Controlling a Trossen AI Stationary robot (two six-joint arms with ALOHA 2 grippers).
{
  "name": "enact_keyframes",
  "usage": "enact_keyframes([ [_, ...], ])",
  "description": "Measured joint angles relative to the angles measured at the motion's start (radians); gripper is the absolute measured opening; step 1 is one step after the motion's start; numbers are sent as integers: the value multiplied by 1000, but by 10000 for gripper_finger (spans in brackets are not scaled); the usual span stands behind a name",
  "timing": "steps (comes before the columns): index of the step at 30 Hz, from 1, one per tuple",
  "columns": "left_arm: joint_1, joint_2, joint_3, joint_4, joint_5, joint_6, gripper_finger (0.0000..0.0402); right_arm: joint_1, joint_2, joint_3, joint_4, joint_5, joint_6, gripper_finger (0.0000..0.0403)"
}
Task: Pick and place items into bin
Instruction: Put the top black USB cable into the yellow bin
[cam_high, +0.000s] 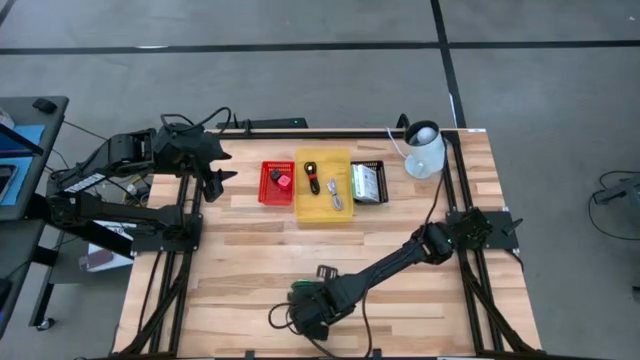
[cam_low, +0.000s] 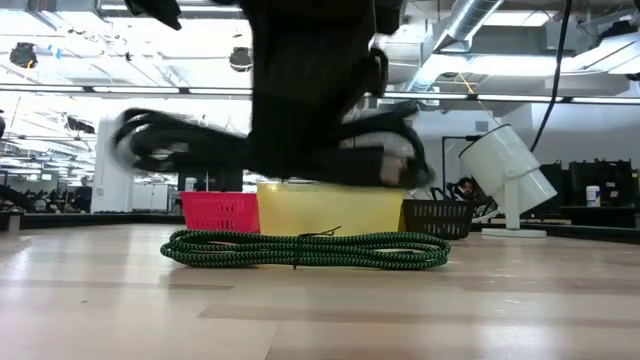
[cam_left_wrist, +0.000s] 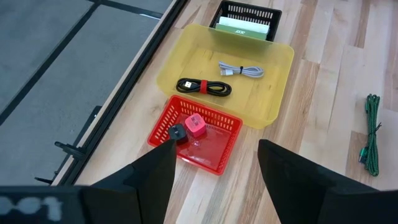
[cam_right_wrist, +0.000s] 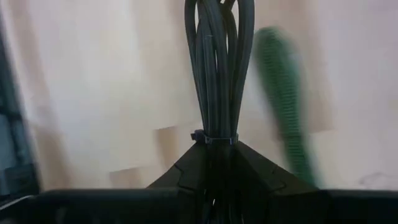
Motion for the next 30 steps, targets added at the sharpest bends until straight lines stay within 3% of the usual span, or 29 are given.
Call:
enact_keyframes([
  [4,0,0,0,0,0,0,220,-24,-1,65,-148,144,0,58],
  [9,0,0,0,0,0,0,220,-81,-2,89,-229,401,33,58],
  [12,0,0,0,0,0,0,220,-131,-2,90,-262,470,63,58],
  [19,0,0,0,0,0,0,220,-266,-3,90,-358,485,138,57],
  [30,0,0,0,0,0,0,220,-422,-5,90,-398,444,119,57],
])
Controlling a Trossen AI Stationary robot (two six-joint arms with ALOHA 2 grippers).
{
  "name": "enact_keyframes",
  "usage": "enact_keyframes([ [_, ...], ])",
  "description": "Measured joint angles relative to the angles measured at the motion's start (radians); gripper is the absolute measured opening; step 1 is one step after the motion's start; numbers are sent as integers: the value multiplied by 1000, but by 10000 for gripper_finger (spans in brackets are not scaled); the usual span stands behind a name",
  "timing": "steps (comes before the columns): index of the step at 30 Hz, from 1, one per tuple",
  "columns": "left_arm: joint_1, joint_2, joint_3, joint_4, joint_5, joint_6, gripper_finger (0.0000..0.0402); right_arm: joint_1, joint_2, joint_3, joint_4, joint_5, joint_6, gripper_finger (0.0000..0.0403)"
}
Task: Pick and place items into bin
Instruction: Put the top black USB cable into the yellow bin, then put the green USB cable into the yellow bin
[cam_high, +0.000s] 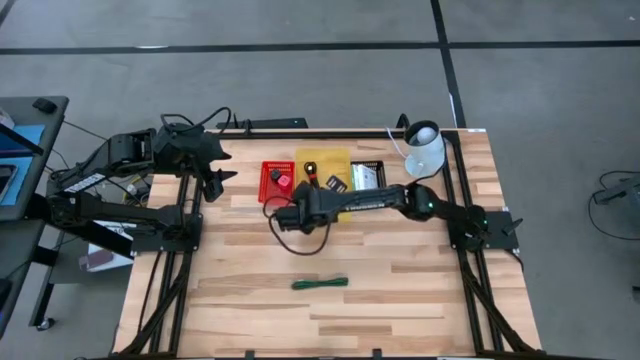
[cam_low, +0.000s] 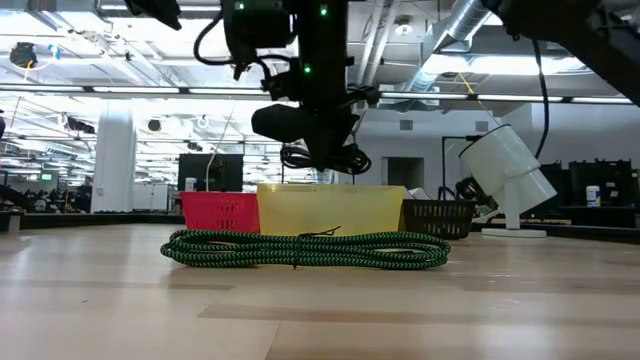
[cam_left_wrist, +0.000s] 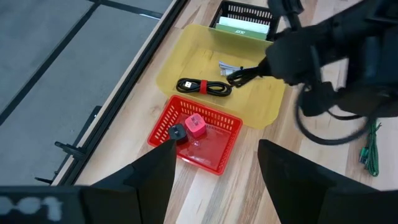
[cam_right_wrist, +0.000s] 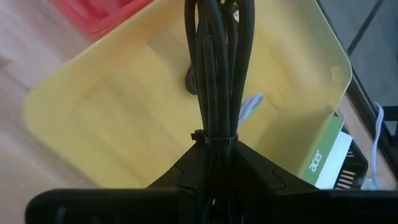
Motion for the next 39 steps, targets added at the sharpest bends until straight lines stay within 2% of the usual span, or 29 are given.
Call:
enact_keyframes([
  [5,0,0,0,0,0,0,220,-25,0,0,0,-16,-4,63],
  [19,0,0,0,0,0,0,220,-30,8,1,0,-11,-4,138],
  [26,0,0,0,0,0,0,220,-16,8,1,-5,-12,14,146],
  [31,0,0,0,0,0,0,220,40,8,1,-87,-24,14,138],
  [39,0,0,0,0,0,0,220,190,8,0,-82,-73,-12,133],
])
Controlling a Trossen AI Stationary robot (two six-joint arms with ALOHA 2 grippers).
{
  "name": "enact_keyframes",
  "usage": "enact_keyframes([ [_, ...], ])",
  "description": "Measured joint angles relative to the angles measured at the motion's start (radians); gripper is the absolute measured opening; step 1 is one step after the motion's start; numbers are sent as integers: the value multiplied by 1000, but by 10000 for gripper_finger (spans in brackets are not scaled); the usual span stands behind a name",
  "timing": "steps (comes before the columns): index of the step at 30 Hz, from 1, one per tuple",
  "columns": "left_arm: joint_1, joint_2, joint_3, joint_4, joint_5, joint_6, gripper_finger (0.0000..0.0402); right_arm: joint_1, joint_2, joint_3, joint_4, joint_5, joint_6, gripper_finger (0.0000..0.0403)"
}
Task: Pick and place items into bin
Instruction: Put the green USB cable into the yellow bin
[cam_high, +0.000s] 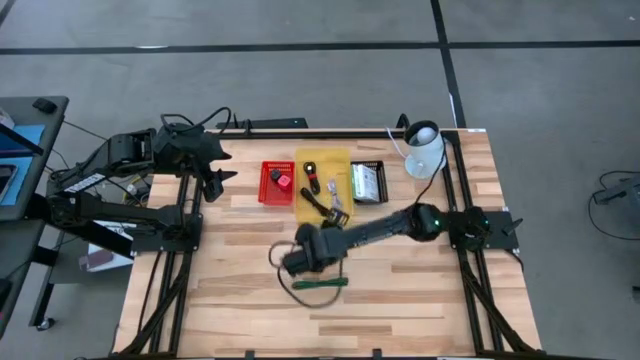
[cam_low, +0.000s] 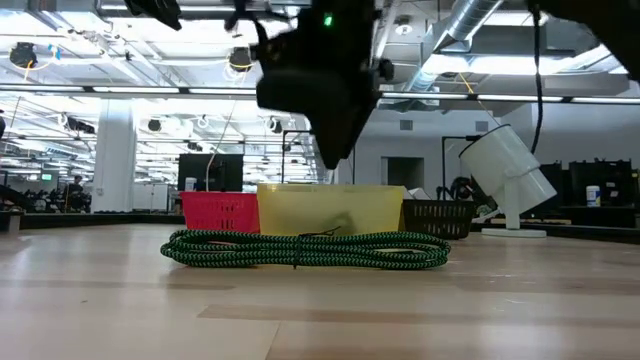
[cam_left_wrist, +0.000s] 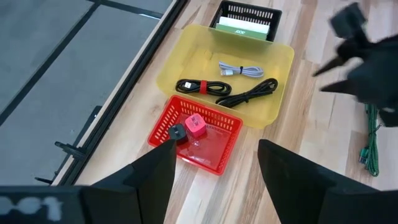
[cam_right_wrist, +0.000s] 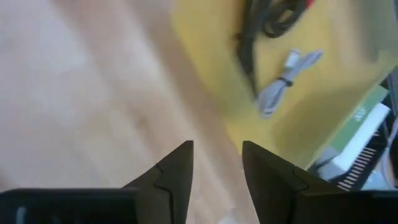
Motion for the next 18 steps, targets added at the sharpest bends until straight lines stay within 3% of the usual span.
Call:
enact_keyframes([
  [6,0,0,0,0,0,0,220,119,0,0,40,2,-3,133],
  [14,0,0,0,0,0,0,220,225,0,0,377,-72,-199,134],
  [18,0,0,0,-1,0,0,220,237,0,0,442,-120,-241,133],
])
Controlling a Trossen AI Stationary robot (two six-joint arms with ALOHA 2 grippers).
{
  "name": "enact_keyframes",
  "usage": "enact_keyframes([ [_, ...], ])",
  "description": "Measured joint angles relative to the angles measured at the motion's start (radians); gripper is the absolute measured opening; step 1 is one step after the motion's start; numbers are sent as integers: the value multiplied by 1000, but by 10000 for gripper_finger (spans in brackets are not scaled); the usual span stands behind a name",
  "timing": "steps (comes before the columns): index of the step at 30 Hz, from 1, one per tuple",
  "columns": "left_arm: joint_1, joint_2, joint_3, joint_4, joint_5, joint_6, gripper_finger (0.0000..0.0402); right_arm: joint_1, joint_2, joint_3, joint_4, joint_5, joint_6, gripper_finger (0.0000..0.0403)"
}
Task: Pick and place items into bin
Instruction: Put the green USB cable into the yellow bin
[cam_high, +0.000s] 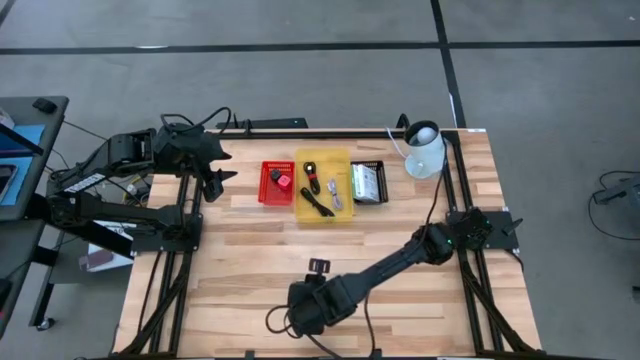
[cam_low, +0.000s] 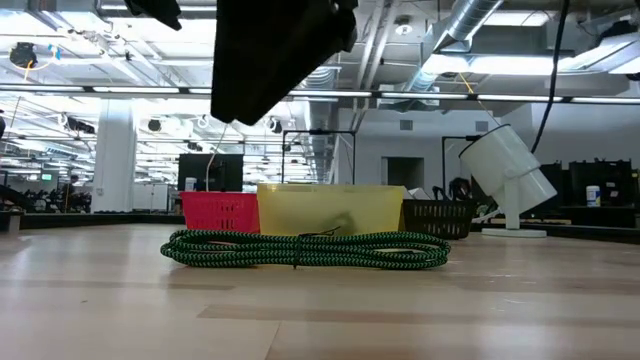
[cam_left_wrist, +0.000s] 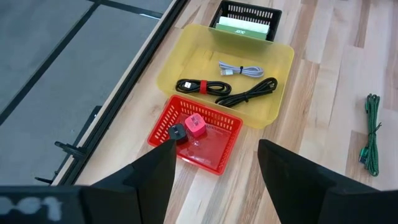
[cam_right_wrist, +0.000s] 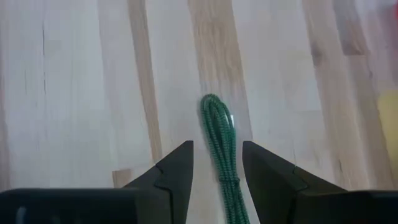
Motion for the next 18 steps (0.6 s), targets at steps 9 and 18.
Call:
enact_keyframes([
  [9,0,0,0,0,0,0,220,-24,3,-79,-25,-67,-9,145],
  [18,0,0,0,0,0,0,220,-61,2,-236,21,-146,23,155],
])
